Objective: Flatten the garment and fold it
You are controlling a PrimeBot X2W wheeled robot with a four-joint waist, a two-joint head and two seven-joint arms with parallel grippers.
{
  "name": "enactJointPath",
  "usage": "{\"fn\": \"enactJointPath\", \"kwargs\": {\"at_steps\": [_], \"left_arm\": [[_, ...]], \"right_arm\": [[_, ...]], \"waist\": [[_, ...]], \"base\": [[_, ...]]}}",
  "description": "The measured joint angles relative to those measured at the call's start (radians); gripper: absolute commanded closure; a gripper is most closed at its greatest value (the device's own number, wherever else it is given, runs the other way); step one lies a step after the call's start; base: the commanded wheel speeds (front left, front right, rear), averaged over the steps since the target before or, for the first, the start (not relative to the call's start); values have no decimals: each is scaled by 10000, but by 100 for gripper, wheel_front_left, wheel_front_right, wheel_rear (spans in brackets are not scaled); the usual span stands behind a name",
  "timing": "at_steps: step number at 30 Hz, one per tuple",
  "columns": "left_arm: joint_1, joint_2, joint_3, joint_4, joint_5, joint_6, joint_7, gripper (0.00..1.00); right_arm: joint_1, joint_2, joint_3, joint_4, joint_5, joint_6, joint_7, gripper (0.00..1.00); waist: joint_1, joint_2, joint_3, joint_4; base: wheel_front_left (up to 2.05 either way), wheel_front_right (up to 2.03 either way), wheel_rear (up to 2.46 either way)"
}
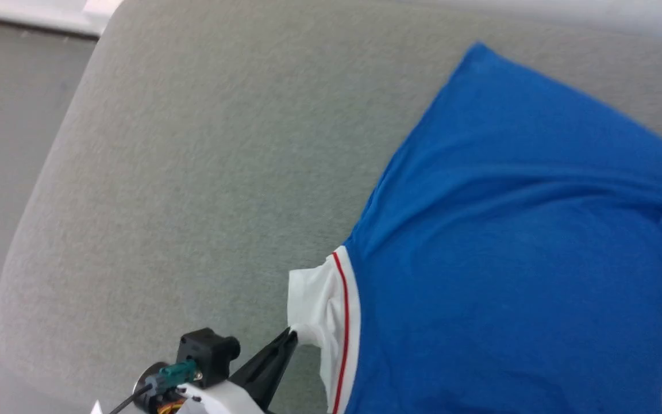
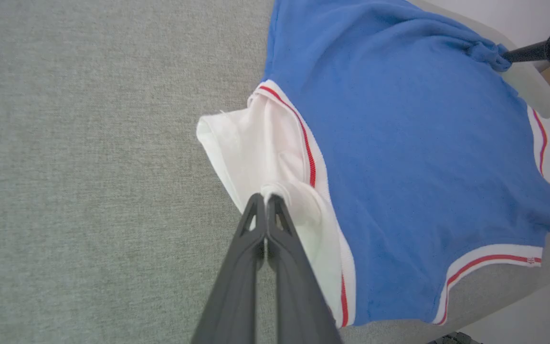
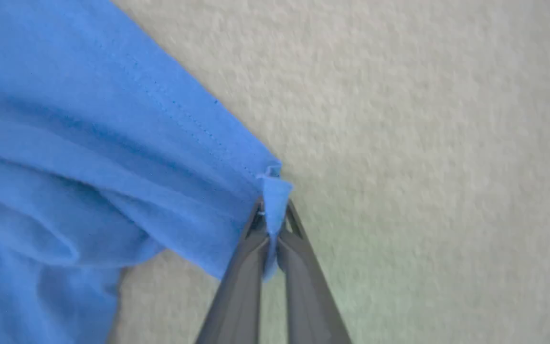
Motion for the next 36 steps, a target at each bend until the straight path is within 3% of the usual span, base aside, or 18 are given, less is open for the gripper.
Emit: {"fn": "enactJointPath", "kwargs": {"at_steps": [7, 14, 18, 23, 24, 25, 32, 36], "left_arm": [[519, 151, 307, 236, -247, 203, -372, 100], [675, 134, 506, 380, -322, 322, -700, 100], [676, 128, 573, 387, -332, 324, -742, 100], [594, 59, 537, 401, -330, 324, -815, 100], [544, 40, 531, 397, -330, 324, -828, 100], [497, 15, 527, 389, -320, 324, -853, 100], [106, -94, 380, 33, -100, 313, -989, 100], [-229, -215, 203, -245, 104, 267, -986, 100]], "right_arm": [[3394, 102, -1476, -1858, 842, 2, 221, 100], [6453, 1137, -3714, -4080, 408, 0, 1944, 100], [7316, 2096, -4309, -5327, 105, 0, 2955, 100], [7681, 2585, -4598, -6040, -345, 0, 3563, 100], [7665, 2585, -4591, -6213, -433, 0, 3572, 60], [7621, 2558, -4579, -6385, -499, 0, 3595, 0], [5725, 1939, -3691, -7624, -401, -10, 3551, 0], [4103, 1586, -2750, -7630, -309, -10, 3630, 0]], "waist": [[0, 0, -988, -975], [0, 1, -1667, -1733], [0, 0, -1864, -1998], [2, 0, -1832, -1987], [1, 1, -1796, -1950], [1, 0, -1756, -1913], [3, 1, -1407, -1583], [3, 1, -1110, -1309]], "base": [[0, 0, 0], [0, 0, 0], [0, 0, 0], [0, 0, 0], [0, 0, 0], [0, 0, 0], [0, 0, 0], [0, 0, 0]]}}
